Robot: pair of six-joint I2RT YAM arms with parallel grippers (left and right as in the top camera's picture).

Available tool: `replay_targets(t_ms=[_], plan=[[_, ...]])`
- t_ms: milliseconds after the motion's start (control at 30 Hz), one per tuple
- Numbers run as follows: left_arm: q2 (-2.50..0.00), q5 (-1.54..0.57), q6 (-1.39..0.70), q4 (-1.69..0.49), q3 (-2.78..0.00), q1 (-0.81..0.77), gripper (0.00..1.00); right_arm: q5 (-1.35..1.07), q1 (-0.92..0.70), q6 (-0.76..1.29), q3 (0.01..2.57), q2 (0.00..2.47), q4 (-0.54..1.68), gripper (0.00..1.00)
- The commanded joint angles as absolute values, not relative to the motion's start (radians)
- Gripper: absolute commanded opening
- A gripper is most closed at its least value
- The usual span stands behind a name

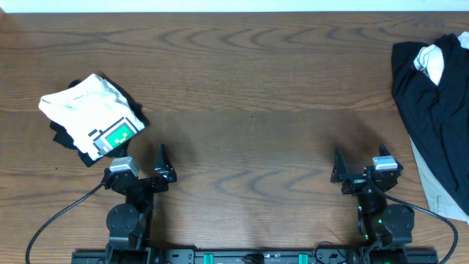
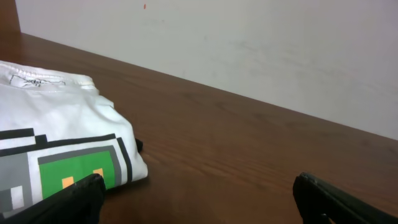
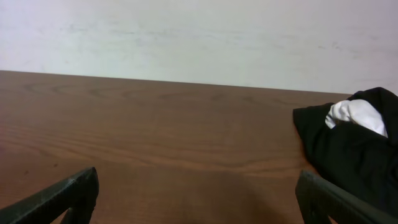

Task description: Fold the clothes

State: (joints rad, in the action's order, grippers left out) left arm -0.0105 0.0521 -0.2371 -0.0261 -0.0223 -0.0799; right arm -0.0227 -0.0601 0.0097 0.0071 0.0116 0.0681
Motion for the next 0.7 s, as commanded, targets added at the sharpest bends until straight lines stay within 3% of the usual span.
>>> replay_targets(t_ms=[0,300,667], plan=[[-0.006,0.061,-0.242,-0.067,-0.004,-0.075,0.98,-0.019,-0.053,-0.005,0.006,0.007,0.073,0.99],[-0.006,0.061,-0.242,-0.067,-0.004,-0.075,0.98,-0.028,-0.053,0.001,0.006,0.007,0.073,0.99],[-0.006,0.061,-0.242,-0.067,-0.004,-0.075,0.98,-0.102,-0.053,0.165,0.024,0.013,0.094,0.99]])
